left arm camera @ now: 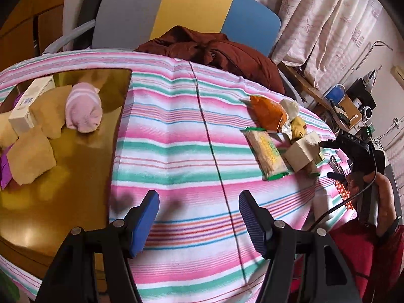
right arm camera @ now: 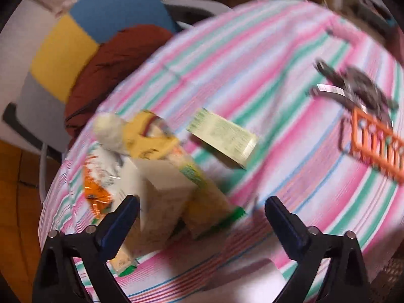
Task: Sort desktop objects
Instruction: 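Reach the right tool over the snack packs beside the white box, then grasp the long clear snack bag with the right tool while the left tool grasps the WEIDAN cracker pack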
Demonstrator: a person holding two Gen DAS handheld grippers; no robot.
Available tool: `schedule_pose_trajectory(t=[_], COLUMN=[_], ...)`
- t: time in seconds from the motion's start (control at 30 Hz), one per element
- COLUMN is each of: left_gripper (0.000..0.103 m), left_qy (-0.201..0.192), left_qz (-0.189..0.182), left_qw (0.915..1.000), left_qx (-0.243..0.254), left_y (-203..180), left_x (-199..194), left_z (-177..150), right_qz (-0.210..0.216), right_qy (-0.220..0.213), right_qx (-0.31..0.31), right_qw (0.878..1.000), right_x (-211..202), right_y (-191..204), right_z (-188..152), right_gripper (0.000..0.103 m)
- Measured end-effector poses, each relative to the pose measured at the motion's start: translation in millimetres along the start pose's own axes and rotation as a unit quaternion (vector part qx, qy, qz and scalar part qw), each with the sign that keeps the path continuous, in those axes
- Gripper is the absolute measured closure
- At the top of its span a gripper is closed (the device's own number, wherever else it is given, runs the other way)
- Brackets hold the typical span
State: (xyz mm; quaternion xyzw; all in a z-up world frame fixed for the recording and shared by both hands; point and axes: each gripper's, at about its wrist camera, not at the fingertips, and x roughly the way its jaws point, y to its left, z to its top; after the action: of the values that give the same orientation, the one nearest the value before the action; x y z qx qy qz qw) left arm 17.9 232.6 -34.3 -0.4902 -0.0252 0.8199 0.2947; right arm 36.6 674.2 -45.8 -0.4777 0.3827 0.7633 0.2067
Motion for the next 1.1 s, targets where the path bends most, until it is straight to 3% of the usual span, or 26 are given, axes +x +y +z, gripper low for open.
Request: schedule_pose_trajectory(t=[0.1, 0.17, 0.27, 0.37, 0.43, 0.47, 0.57, 0.63, 0.7, 0.83, 0.97, 1.1], left_gripper=[0.036, 0.036, 0.036, 0.036, 0.036, 0.036, 0.036, 0.036, 0.036, 0.036, 0.036, 0.036], left_qy=[0.0, 0.004, 0.013, 0.012, 0.01, 0.01, 0.012, 0.013, 0.018, 0.019, 0.019, 0.012], left_qz=[0.0, -0.003, -0.007, -0.007, -0.007, -0.006, -0.002, -0.001, -0.001, -0.005, -0.01, -0.011], left_qw=[1.0, 1.0, 0.9998, 0.9998, 0.9998, 0.9998, 0.9998, 0.9998, 0.9997, 0.9998, 0.9997, 0.999], left_qx=[-0.003, -0.008, -0.016, -0.016, -0.015, -0.015, -0.016, -0.016, -0.015, -0.004, 0.011, 0.041], left_y=[0, 1, 3, 3, 3, 3, 5, 5, 3, -8, -23, -43], left_x=[2, 4, 7, 6, 5, 4, 5, 7, 10, 16, 21, 24], left_z=[0, -2, -6, -8, -7, -7, -5, -4, -2, 4, 13, 23], right_qz=[0.026, 0.087, 0.11, 0.229, 0.268, 0.266, 0.178, 0.064, -0.031, -0.081, -0.08, -0.115], right_qy=[-0.014, -0.01, 0.051, 0.1, 0.08, 0.062, 0.005, -0.033, -0.041, 0.013, 0.056, 0.068], right_qx=[0.007, 0.011, -0.048, -0.131, -0.185, -0.205, -0.187, -0.16, -0.129, -0.069, -0.077, -0.154], right_qw=[1.0, 0.996, 0.992, 0.959, 0.942, 0.94, 0.966, 0.984, 0.99, 0.994, 0.992, 0.979], right_x=[0, 5, 27, 29, 13, 5, 5, 6, 11, 34, 55, 71], right_y=[0, 5, 30, 77, 95, 99, 80, 70, 49, 21, 23, 48], right_z=[5, 7, -5, -21, -29, -32, -15, -9, -1, 7, 4, -6], right_gripper=[0.006, 0.006, 0.006, 0.004, 0.004, 0.004, 0.003, 0.003, 0.005, 0.022, 0.022, 0.015])
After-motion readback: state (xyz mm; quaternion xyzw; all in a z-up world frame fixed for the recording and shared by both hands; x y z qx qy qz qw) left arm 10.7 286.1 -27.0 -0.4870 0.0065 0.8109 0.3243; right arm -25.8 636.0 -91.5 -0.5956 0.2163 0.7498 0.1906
